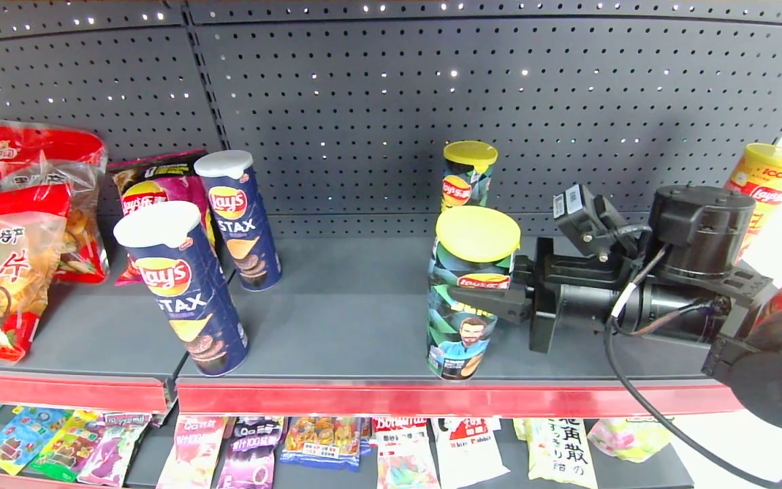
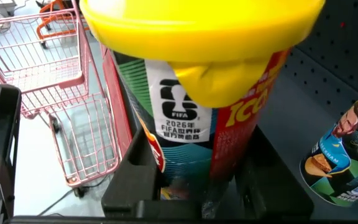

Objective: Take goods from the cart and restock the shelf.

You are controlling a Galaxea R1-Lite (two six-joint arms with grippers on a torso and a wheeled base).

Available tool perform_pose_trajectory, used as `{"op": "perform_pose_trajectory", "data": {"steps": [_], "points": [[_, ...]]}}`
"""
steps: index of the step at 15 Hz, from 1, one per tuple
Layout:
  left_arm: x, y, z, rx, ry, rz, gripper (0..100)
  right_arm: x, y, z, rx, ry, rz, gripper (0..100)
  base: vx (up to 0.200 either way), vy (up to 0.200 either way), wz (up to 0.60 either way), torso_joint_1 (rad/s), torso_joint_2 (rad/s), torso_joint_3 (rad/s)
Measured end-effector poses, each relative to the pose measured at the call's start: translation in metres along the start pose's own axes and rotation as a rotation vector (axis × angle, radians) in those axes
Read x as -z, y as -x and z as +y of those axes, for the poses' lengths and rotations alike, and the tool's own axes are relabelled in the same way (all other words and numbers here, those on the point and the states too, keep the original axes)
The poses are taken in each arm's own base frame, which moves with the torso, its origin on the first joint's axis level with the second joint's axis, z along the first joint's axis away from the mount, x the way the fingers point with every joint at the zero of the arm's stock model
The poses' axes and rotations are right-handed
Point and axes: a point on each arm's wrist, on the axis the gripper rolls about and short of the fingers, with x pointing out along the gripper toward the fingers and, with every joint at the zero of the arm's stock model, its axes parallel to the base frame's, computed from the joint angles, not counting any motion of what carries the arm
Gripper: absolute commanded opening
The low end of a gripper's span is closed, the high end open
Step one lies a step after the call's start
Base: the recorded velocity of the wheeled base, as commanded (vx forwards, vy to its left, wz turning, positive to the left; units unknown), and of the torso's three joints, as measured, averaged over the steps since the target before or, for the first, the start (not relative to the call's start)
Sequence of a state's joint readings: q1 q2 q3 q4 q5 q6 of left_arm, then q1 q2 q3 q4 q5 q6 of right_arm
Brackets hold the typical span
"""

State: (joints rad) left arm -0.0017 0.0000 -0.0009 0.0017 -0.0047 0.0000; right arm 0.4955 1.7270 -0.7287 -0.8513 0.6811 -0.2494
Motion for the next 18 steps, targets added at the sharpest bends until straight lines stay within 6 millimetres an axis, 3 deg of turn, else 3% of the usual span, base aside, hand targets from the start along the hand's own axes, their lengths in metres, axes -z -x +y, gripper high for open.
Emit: {"op": "perform_pose_trajectory", "data": {"steps": [1, 2, 10, 18], "points": [[0.0, 0.0, 0.0, 0.0, 0.0, 0.0, 100, 0.0, 0.0, 0.0, -0.001, 0.007, 0.0, 0, 0.0, 0.0, 0.0, 0.0, 0.0, 0.0], [0.0, 0.0, 0.0, 0.0, 0.0, 0.0, 100, 0.0, 0.0, 0.0, -0.001, 0.009, 0.0, 100, 0.0, 0.0, 0.0, 0.0, 0.0, 0.0], [0.0, 0.0, 0.0, 0.0, 0.0, 0.0, 100, 0.001, 0.002, 0.002, 0.0, 0.004, 0.006, 100, 0.0, 0.0, 0.0, 0.0, 0.0, 0.0], [0.0, 0.0, 0.0, 0.0, 0.0, 0.0, 100, 0.008, 0.031, 0.025, 0.001, -0.03, 0.039, 100, 0.0, 0.0, 0.0, 0.0, 0.0, 0.0]]}}
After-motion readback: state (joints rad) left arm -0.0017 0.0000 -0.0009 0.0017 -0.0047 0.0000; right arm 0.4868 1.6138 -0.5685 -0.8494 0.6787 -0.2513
